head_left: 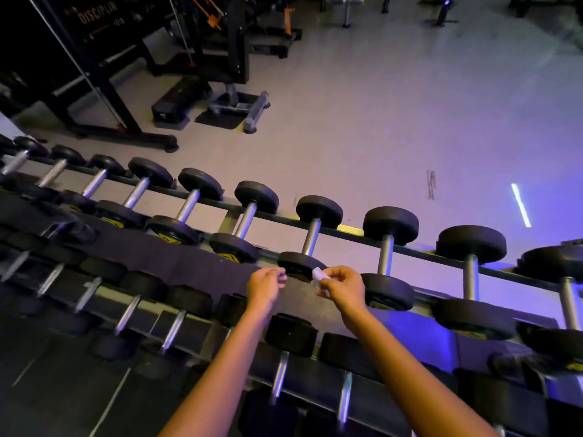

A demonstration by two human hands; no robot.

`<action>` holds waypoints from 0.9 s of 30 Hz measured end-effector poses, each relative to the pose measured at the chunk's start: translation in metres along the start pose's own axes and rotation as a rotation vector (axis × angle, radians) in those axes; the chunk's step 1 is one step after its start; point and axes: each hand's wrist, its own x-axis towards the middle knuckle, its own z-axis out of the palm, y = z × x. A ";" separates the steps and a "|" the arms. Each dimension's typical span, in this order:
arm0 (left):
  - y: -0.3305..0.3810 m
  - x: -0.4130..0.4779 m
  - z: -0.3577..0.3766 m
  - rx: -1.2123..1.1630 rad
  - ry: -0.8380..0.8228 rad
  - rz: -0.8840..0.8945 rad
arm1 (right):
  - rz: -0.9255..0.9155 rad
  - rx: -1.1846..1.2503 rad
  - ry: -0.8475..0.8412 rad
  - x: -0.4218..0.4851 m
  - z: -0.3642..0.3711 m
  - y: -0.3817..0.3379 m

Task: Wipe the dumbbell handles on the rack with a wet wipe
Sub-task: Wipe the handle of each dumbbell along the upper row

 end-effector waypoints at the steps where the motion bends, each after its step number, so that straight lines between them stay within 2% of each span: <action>1: 0.005 0.006 0.003 0.014 -0.001 0.000 | 0.002 -0.001 0.019 0.007 0.000 -0.001; 7: 0.031 0.054 0.023 0.097 -0.006 0.023 | -0.018 -0.095 0.052 0.050 0.009 -0.011; 10: 0.039 0.080 0.038 0.172 0.040 0.006 | -0.053 -0.159 0.132 0.080 0.017 -0.015; 17: 0.038 0.117 0.076 0.328 0.014 -0.171 | -0.114 -0.327 0.212 0.129 0.033 -0.014; 20: 0.024 0.123 0.083 0.424 0.112 -0.135 | -0.119 -0.389 0.198 0.139 0.041 -0.009; 22: 0.020 0.126 0.085 0.399 0.187 -0.102 | -0.138 -0.425 0.175 0.140 0.045 -0.006; 27: 0.020 0.129 0.086 0.425 0.200 -0.073 | -0.135 -0.472 0.086 0.133 0.051 0.003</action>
